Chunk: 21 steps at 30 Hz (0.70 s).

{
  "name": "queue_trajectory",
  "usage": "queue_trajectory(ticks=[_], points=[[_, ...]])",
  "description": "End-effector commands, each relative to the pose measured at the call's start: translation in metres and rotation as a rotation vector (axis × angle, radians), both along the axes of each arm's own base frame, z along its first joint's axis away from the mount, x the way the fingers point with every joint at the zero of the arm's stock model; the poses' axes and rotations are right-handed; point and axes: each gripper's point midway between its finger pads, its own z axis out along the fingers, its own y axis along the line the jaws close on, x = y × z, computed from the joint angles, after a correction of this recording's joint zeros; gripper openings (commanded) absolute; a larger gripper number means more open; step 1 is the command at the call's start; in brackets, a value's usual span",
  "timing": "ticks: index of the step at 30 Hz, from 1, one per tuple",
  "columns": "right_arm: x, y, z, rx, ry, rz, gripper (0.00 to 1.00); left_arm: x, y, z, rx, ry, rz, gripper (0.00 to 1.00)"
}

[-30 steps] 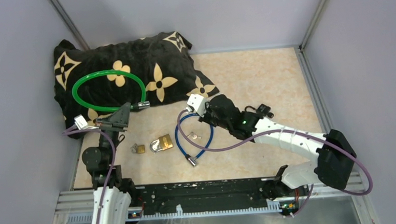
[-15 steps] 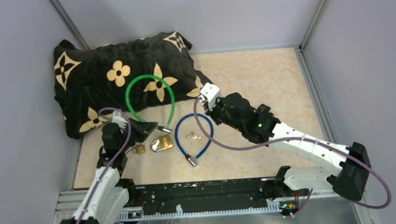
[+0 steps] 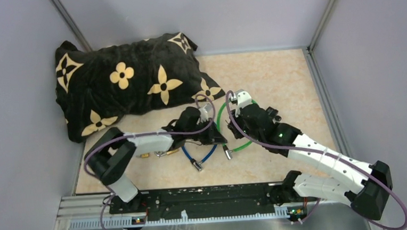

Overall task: Lock with the key
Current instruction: Place the lock at the center of the board, then place the key at the center of the board.

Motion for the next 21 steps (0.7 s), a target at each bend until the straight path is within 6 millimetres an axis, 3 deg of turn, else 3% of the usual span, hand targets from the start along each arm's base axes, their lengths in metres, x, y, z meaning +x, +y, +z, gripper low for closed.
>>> queue_trajectory(ticks=[1, 5, 7, 11, 12, 13, 14, 15, 17, 18, 21], points=[[-0.009, -0.031, -0.059, -0.015, 0.223, -0.208, 0.0, 0.006, -0.042, -0.001, -0.032, -0.074, -0.019, 0.11], [-0.01, -0.052, -0.098, -0.048, 0.311, -0.309, 0.0, 0.009, -0.04, -0.017, 0.012, -0.065, 0.023, 0.54], [-0.008, -0.054, -0.111, -0.035, 0.337, -0.322, 0.0, 0.01, -0.038, -0.015, 0.008, -0.098, 0.032, 0.65], [-0.005, -0.051, -0.133, -0.001, 0.403, -0.317, 0.0, 0.008, -0.024, -0.012, 0.023, -0.158, 0.051, 0.78], [-0.004, -0.051, -0.14, -0.018, 0.431, -0.318, 0.06, 0.007, -0.02, -0.005, 0.017, -0.184, 0.055, 0.79], [-0.003, -0.053, -0.143, -0.042, 0.445, -0.328, 0.28, 0.007, -0.015, -0.002, 0.019, -0.208, 0.061, 0.8], [-0.001, -0.056, -0.144, -0.069, 0.451, -0.344, 0.75, 0.006, -0.01, 0.003, 0.012, -0.232, 0.066, 0.81], [0.002, -0.061, -0.143, -0.1, 0.447, -0.366, 0.95, 0.006, -0.005, 0.011, -0.002, -0.259, 0.076, 0.82], [0.013, -0.07, -0.133, -0.146, 0.413, -0.411, 0.98, 0.004, 0.008, 0.026, -0.03, -0.31, 0.099, 0.88], [0.019, -0.075, -0.126, -0.165, 0.388, -0.436, 0.98, 0.004, 0.014, 0.036, -0.051, -0.339, 0.112, 0.97], [0.043, -0.104, -0.108, -0.168, 0.332, -0.561, 0.98, 0.006, 0.04, 0.059, -0.098, -0.404, 0.15, 0.98]])
